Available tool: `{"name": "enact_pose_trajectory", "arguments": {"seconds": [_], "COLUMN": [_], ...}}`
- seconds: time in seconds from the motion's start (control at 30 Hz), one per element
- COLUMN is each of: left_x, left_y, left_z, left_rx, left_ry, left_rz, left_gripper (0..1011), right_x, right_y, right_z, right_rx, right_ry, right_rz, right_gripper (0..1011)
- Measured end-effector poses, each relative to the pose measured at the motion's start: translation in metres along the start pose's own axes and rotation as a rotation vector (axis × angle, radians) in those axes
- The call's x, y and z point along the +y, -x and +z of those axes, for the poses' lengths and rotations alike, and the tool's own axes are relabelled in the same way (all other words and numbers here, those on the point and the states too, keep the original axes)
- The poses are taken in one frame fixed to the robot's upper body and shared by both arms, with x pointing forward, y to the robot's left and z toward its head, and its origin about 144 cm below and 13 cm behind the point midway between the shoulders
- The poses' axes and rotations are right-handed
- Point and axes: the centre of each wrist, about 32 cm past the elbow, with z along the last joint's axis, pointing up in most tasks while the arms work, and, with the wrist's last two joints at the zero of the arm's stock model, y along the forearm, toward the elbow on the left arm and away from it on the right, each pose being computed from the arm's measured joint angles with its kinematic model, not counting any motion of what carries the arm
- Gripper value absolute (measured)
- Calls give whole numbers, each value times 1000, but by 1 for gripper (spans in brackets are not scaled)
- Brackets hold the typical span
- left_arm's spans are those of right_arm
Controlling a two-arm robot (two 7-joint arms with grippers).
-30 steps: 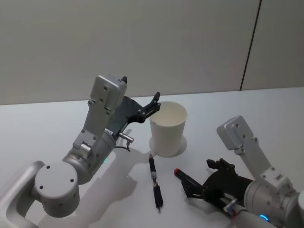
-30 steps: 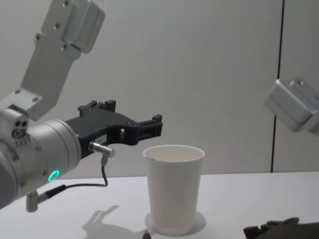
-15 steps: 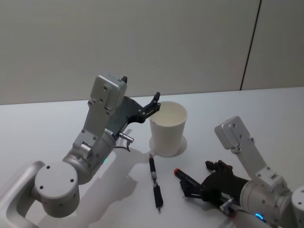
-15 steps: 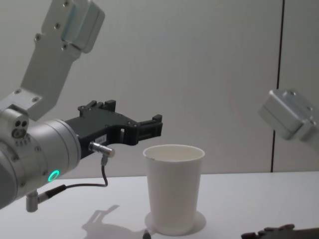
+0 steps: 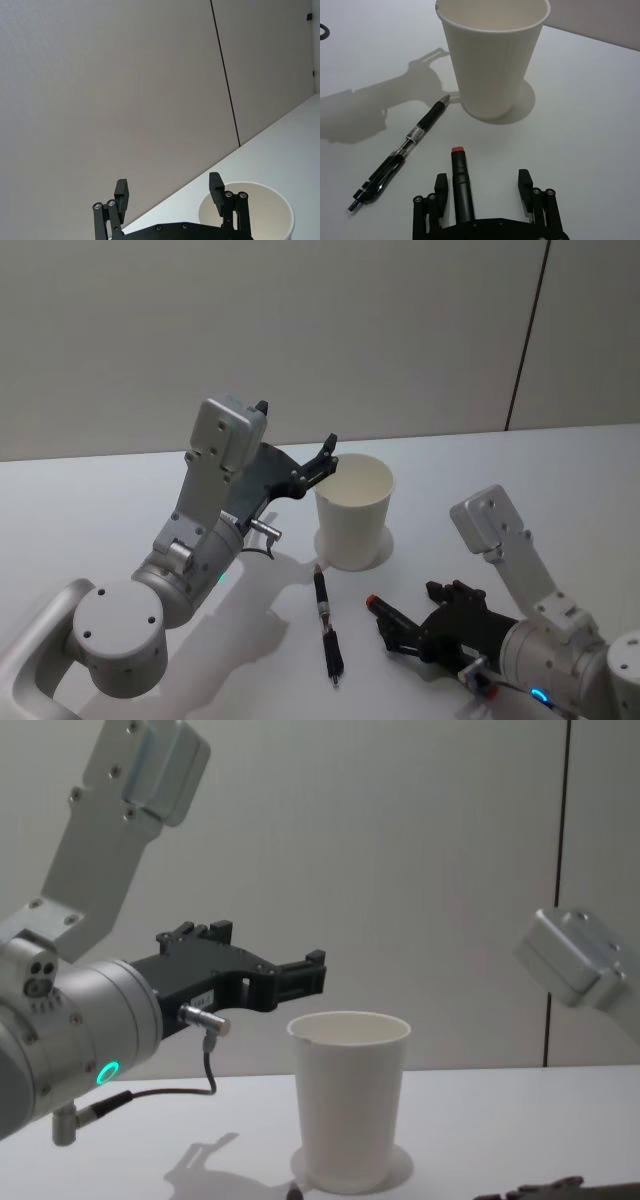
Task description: Place the pen into the pen holder.
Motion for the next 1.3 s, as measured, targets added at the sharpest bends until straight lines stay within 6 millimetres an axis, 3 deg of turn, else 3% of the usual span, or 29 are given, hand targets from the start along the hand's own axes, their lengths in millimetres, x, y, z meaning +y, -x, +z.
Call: {"name": "enact_pose_trajectory", "arguments": {"seconds": [0.2,1.3], "left_x": [0,0], "left_y": [0,0], "left_z": [0,0], "left_rx": [0,0], "left_ry": [0,0], "left_rz": [0,0], "left_gripper": [1001,1001], "right_x": [1,2], "right_y": [0,0], "right_z": [0,-1], "right_rx": [4,10], "right_ry": [0,3], "right_rz": [-1,-5], "right_gripper": [820,610]}}
